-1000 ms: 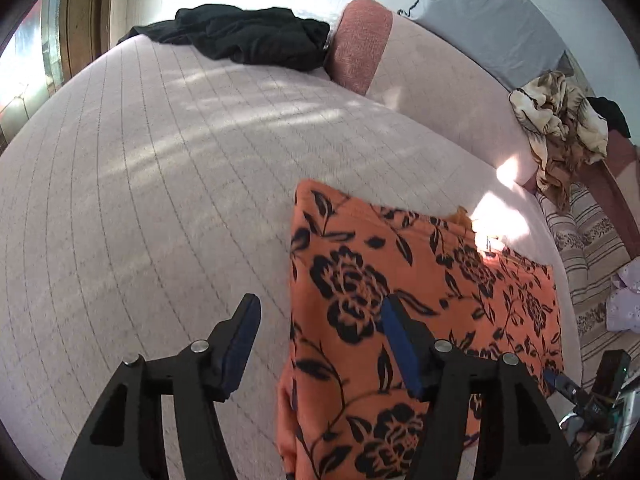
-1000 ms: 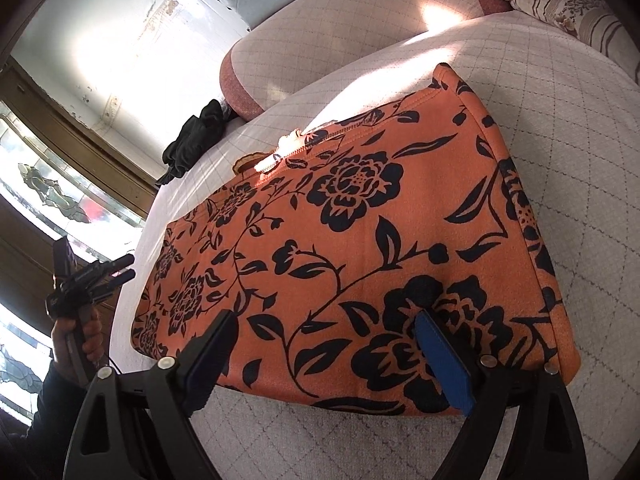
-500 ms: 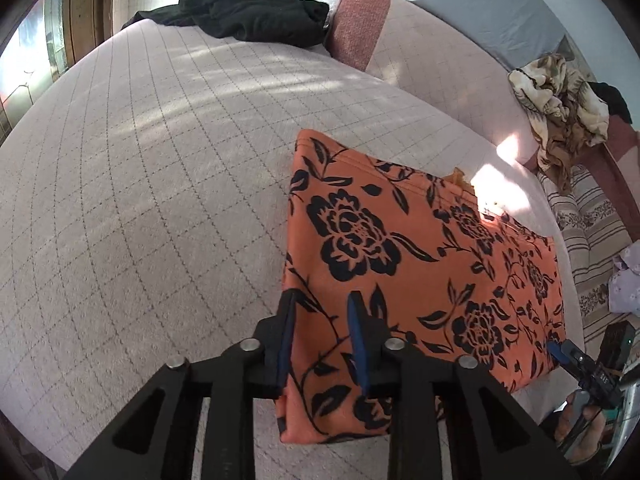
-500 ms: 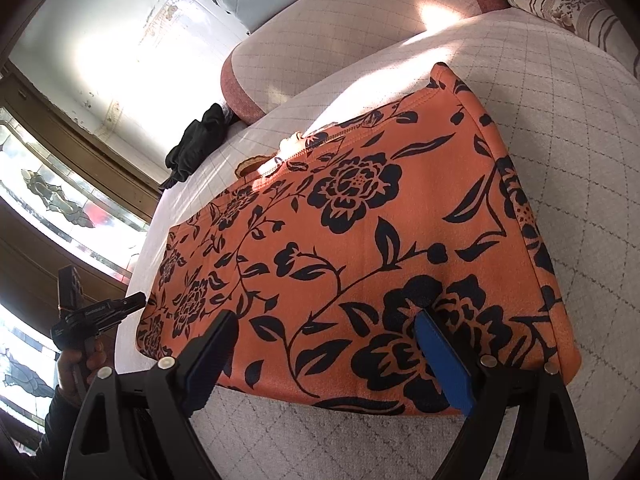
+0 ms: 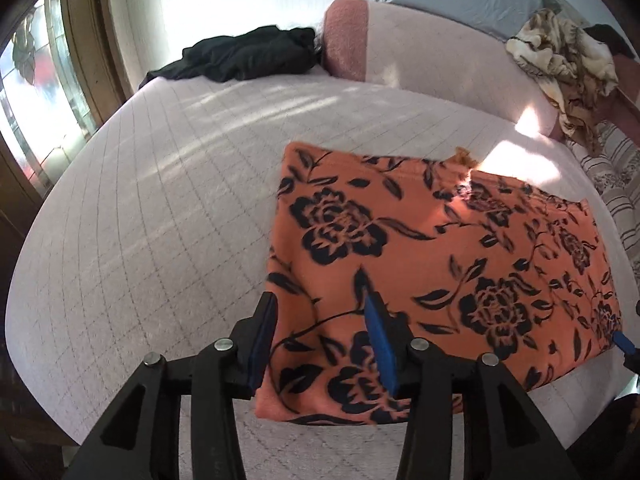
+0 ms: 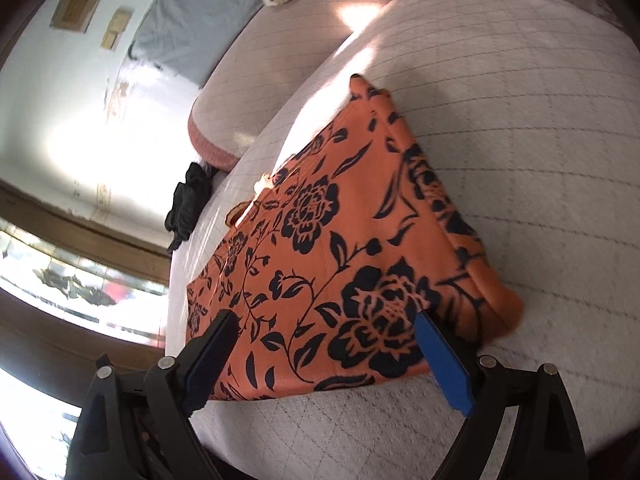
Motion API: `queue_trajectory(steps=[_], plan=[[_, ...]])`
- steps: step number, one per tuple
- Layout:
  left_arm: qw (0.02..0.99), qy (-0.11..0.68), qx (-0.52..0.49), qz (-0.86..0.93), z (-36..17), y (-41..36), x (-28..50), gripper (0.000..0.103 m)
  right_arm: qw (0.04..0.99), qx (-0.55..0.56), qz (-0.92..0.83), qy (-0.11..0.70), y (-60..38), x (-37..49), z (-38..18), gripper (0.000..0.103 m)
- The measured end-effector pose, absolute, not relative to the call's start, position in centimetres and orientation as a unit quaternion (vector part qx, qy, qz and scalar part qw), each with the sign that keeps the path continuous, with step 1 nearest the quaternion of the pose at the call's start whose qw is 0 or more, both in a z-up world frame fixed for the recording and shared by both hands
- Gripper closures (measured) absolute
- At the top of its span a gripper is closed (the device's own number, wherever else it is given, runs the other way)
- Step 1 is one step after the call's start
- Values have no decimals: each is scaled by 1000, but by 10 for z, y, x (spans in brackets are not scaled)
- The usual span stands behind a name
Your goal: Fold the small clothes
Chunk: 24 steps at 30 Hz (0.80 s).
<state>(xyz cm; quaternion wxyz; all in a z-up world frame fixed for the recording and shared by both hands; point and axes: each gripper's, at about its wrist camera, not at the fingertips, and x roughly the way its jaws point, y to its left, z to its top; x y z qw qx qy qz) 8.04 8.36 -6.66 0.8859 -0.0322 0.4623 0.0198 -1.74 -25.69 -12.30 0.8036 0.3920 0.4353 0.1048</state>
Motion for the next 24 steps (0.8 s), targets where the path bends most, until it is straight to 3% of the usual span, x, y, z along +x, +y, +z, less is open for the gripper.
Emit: queue_trajectory(steps=[2,6,11,12,13,14,16,20,21,23,24], plan=[[892,450,-32,-4,-62,66,80,44,793,423,92,429,-265,-37,-124,11],[896,442,-20,-35,-69,27,85,43,753,481,52,447,-275,-51,-147,11],[872,488,0,-40,-107,-6,99,43,737,547,24,396,-286,-36,-156,12],[873,486,6,-35,-113,-8,99,43,747,536,22,394,-286,-30,-155,23],[881,472,14,-33,-113,-10,96,43,749,530,13,398,-286,-25,-157,45],[880,473,21,-32,-113,-11,95,43,737,535,11,414,-286,-20,-163,95],[878,476,18,-36,-109,-10,93,43,755,512,-2,410,-283,-22,-154,95],[875,481,16,-40,-113,-5,95,42,847,361,-9,390,-251,-25,-103,95],[875,482,19,-38,-113,-7,95,42,845,344,-20,410,-251,-22,-111,90],[873,486,23,-36,-112,-8,96,42,797,374,-21,475,-260,-14,-144,86],[872,487,20,-37,-111,-7,97,42,790,410,-7,455,-271,-21,-146,83]])
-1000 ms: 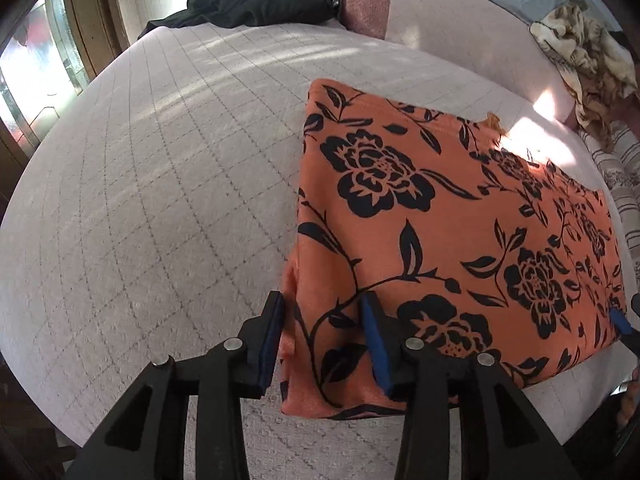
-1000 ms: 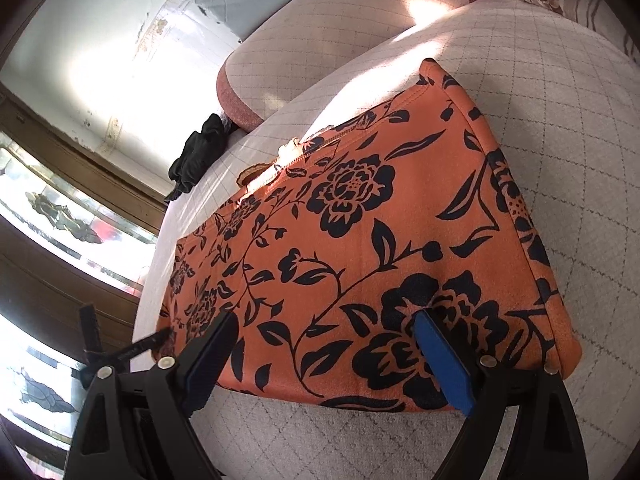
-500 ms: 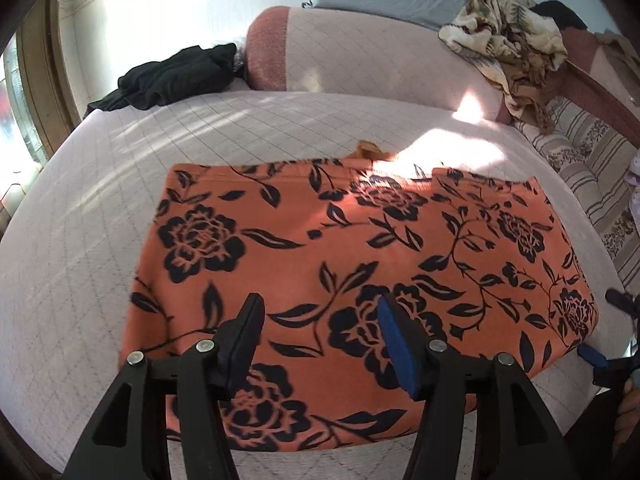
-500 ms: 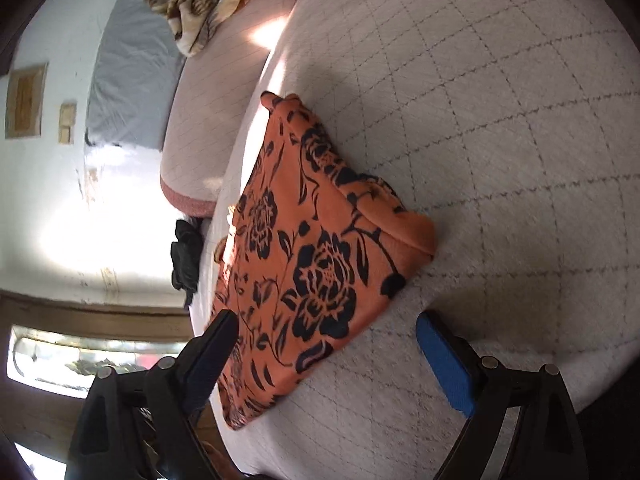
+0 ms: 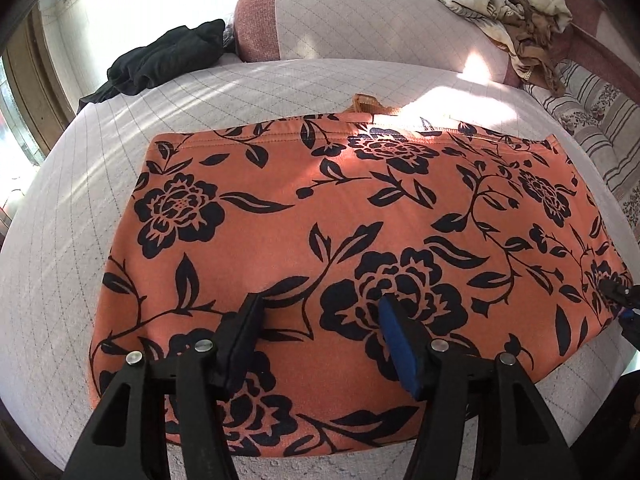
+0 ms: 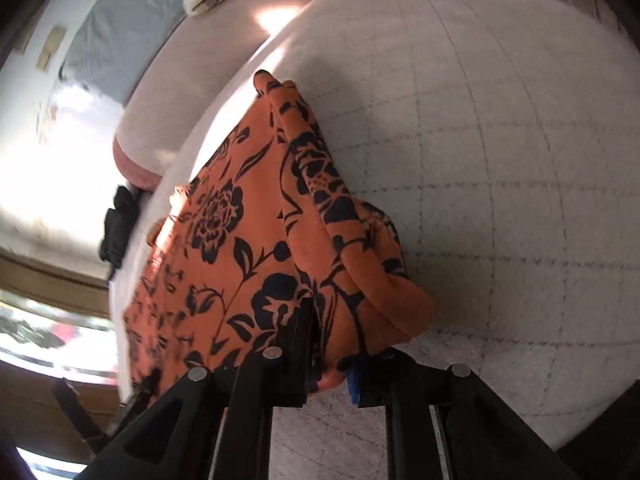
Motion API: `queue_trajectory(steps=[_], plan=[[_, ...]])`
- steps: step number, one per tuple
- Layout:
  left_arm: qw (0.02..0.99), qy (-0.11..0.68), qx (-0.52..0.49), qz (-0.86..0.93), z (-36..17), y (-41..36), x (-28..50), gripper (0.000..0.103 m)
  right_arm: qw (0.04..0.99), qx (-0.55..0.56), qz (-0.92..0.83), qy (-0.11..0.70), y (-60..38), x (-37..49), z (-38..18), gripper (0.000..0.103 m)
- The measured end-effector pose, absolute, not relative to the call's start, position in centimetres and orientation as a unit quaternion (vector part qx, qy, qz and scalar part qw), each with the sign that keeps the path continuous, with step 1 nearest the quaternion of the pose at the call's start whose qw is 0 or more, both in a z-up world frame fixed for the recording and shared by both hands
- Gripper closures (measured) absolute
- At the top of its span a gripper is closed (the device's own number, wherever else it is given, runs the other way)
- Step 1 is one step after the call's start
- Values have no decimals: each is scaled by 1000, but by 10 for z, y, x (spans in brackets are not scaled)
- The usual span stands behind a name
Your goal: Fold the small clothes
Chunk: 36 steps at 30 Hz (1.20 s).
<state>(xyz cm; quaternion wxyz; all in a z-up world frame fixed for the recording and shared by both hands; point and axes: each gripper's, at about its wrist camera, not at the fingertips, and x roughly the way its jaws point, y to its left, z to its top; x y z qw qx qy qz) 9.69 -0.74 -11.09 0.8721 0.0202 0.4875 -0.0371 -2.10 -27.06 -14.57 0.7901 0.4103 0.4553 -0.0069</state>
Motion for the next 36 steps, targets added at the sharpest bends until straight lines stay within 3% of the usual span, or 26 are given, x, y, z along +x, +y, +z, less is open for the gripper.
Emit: queue_trajectory(steps=[2,3,5,10,17,19,20,21,24,28,30,36], plan=[[872,489,4,-36,-106,-5,100,42,787,422,-7,450,-285,-32,-137,63],[873,487,-5,-37,-104,-3,100,42,791,427,-10,439,-293,-40,-131,43],[877,478,-10,-44,-102,-4,100,42,804,427,-20,413,-311,-56,-117,28],[882,468,31,-39,-116,-15,100,40,828,395,34,396,-337,-17,-93,28],[883,468,24,-41,-116,-13,102,37,798,329,124,490,-316,139,-122,31],[885,463,29,-41,-117,-14,101,37,777,326,121,525,-311,167,-145,71],[885,462,29,-42,-117,-14,101,36,774,326,122,529,-309,173,-149,86],[886,461,27,-43,-117,-13,100,36,778,320,131,524,-304,175,-145,89],[887,458,21,-48,-118,-11,100,35,815,290,116,489,-298,165,-125,90],[888,457,24,-49,-118,-12,100,34,804,330,58,492,-317,167,-150,87],[886,460,18,-54,-119,-9,102,34,822,303,27,482,-314,159,-131,74],[884,465,16,-47,-119,-10,103,34,860,267,69,429,-276,112,-63,74]])
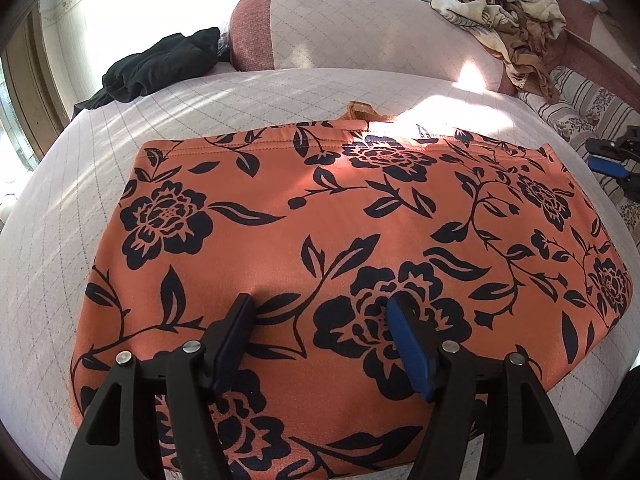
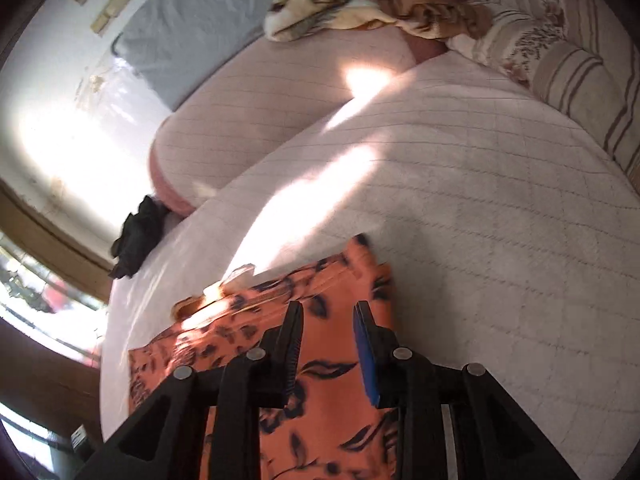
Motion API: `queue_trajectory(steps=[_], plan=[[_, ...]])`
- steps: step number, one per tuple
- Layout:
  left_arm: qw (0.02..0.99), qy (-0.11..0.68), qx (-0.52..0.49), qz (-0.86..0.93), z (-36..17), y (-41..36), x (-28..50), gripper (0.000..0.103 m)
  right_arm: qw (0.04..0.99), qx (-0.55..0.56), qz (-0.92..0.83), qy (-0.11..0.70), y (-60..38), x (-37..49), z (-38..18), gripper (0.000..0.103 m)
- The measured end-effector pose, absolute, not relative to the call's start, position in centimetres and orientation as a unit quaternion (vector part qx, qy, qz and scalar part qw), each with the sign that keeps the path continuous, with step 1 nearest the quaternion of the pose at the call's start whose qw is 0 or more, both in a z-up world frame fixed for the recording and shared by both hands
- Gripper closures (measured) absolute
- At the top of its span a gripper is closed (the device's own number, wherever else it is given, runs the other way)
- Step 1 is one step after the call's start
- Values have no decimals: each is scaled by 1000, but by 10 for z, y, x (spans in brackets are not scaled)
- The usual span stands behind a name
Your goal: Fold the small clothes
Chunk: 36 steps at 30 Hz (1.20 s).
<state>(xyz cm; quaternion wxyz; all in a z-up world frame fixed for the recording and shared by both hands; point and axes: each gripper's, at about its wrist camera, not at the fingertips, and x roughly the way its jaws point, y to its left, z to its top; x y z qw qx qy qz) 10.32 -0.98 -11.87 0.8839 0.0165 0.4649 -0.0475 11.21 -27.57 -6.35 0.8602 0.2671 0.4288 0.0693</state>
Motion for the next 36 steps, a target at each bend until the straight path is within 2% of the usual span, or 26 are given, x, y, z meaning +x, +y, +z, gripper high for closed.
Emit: queue_trajectory(steps=[2,4,5,6,8,10,14,15,17,24,27,29,33,36], plan=[[882,469,17,-48,-118,-10,104,34,841,281,126,445,-249,97,-68,74],[879,474,15,-46,-117,-10,105,34,814,291,153,479,-232,86,-91,68],[878,477,14,-44,-117,-10,105,34,806,281,142,501,-227,83,-108,59],[876,480,14,-43,-115,-10,105,34,801,276,119,518,-229,81,-124,61],[875,483,6,-40,-110,-7,101,34,798,314,109,502,-238,73,-127,64],[878,477,-6,-32,-103,-2,94,34,802,309,116,498,-231,67,-112,59],[880,473,-18,-20,-98,11,84,34,821,282,145,474,-217,55,-99,32],[878,479,-18,-18,-100,14,83,34,820,277,132,483,-219,55,-109,30],[874,485,-18,-11,-103,22,81,34,803,306,112,499,-229,55,-130,32],[883,467,-47,16,-87,57,62,34,818,305,158,461,-213,34,-93,31],[865,498,-11,66,-105,73,63,33,801,312,138,492,-219,33,-130,32],[860,502,-40,77,-111,91,58,25,801,341,144,470,-226,28,-129,33],[859,498,-68,96,-102,104,50,25,816,307,151,465,-216,20,-102,31],[857,503,-47,100,-106,100,51,25,815,295,146,477,-215,17,-115,31]])
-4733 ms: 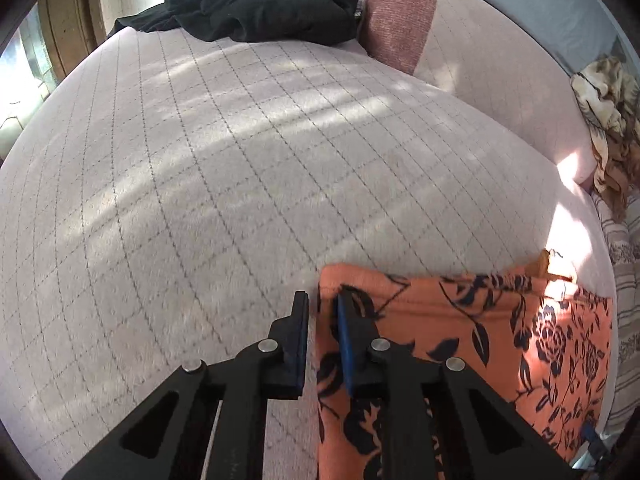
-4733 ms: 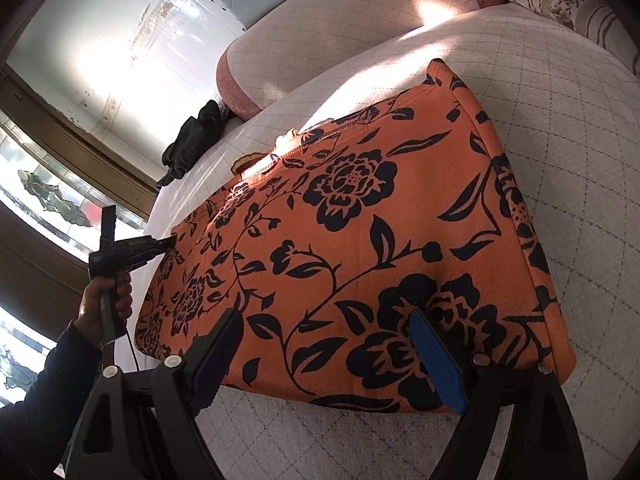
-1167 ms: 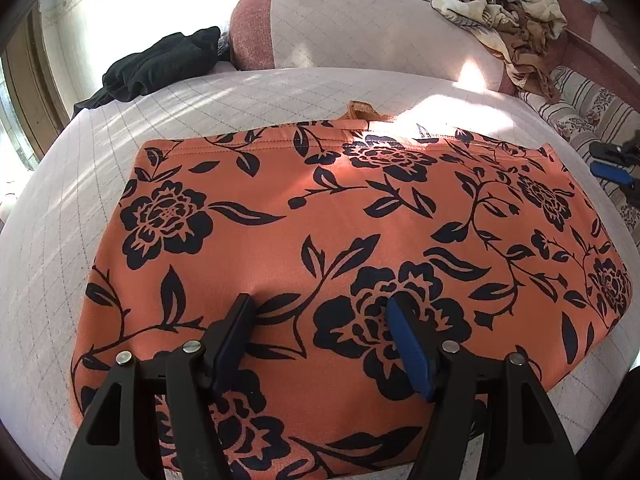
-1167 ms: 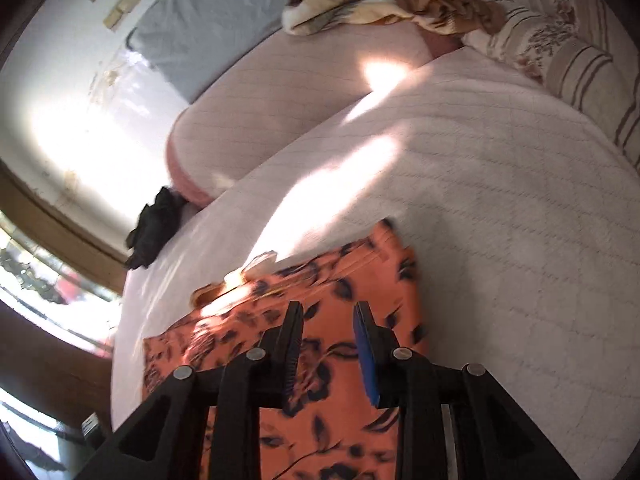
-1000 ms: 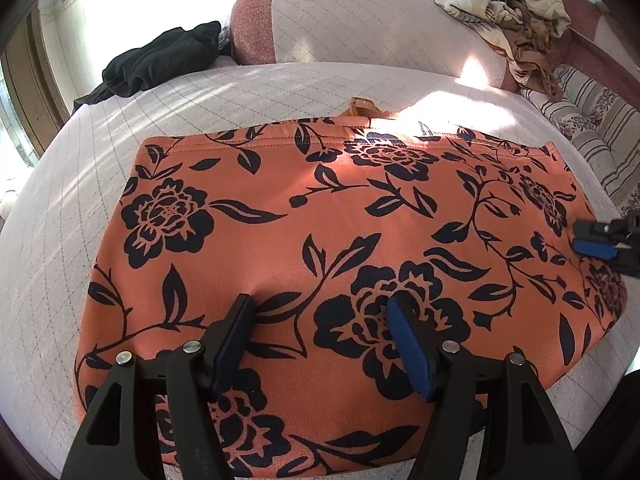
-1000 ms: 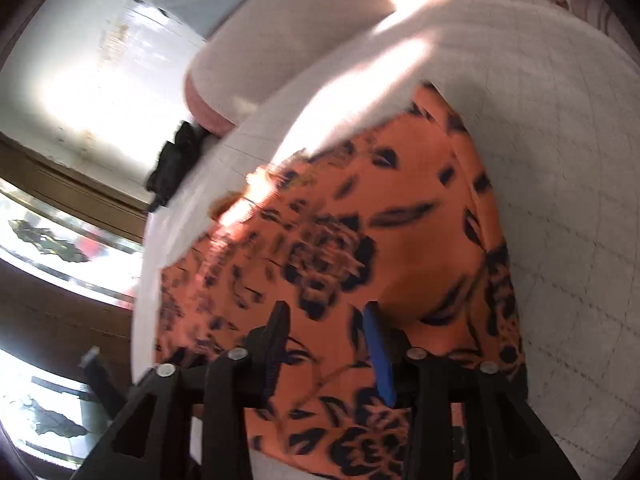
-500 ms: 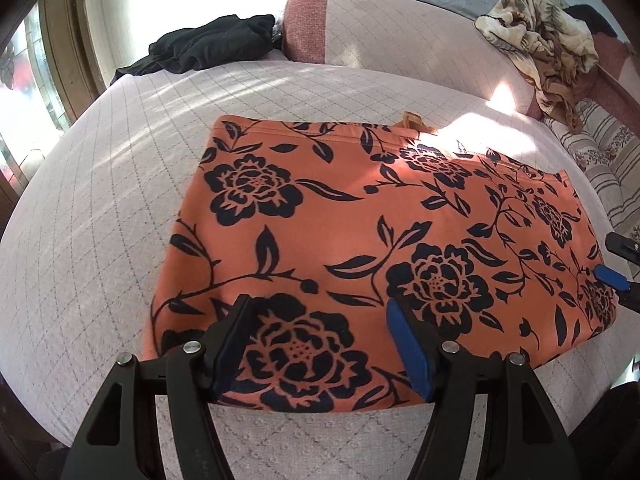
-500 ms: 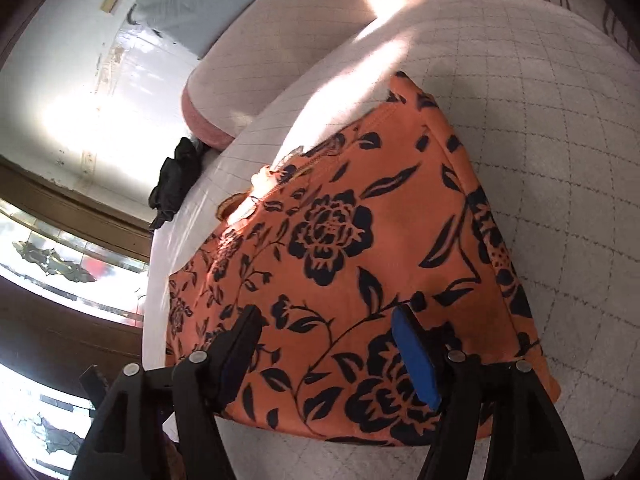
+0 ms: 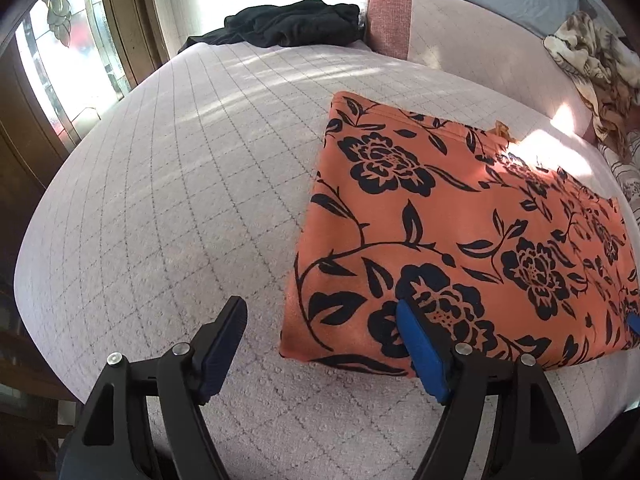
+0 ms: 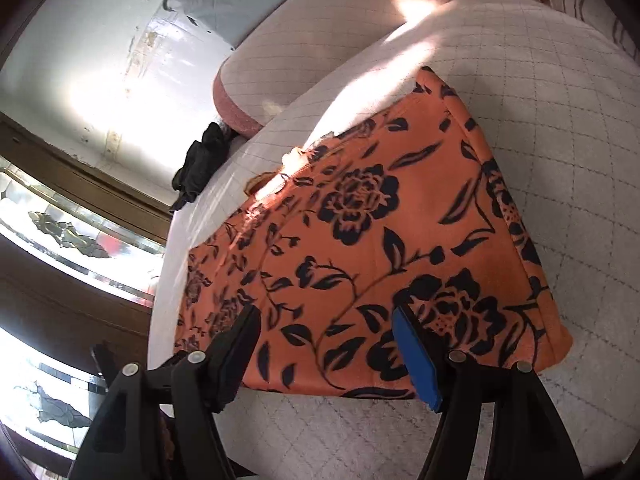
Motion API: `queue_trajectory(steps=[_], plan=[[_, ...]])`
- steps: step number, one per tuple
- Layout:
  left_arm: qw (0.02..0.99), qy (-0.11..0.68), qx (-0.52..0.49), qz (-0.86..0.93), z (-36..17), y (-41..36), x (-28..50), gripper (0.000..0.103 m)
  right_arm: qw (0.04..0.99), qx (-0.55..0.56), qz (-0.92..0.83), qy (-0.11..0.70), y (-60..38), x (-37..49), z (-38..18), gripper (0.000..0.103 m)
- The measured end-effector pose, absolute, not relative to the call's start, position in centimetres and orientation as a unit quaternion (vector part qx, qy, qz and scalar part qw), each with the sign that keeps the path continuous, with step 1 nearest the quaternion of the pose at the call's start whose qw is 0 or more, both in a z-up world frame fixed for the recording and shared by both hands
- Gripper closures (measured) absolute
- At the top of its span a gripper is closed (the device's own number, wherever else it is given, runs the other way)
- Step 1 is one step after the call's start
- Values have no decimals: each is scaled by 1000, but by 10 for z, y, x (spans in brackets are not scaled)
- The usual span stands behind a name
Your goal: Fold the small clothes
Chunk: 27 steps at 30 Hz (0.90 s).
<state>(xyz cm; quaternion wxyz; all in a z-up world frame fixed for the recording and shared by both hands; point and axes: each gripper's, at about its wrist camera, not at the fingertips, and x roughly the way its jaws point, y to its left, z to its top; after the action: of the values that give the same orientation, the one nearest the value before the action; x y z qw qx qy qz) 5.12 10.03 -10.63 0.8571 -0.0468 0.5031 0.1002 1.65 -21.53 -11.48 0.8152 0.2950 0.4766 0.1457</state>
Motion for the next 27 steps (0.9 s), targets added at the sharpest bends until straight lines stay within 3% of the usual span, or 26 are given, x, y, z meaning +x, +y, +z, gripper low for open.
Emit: queue_trajectory(steps=[3,8,14,27], plan=[[851,513,-50,103,-110,105,51,24,791,366,130,473,-236,11,-133,35],[859,497,-27,120,-93,98,50,24,799,367,140,456,-236,-17,-108,33],[869,484,-15,107,-81,86,46,24,752,419,112,496,-232,-41,-147,32],[872,479,-30,95,-74,79,52,24,738,503,50,447,-264,-28,-155,31]])
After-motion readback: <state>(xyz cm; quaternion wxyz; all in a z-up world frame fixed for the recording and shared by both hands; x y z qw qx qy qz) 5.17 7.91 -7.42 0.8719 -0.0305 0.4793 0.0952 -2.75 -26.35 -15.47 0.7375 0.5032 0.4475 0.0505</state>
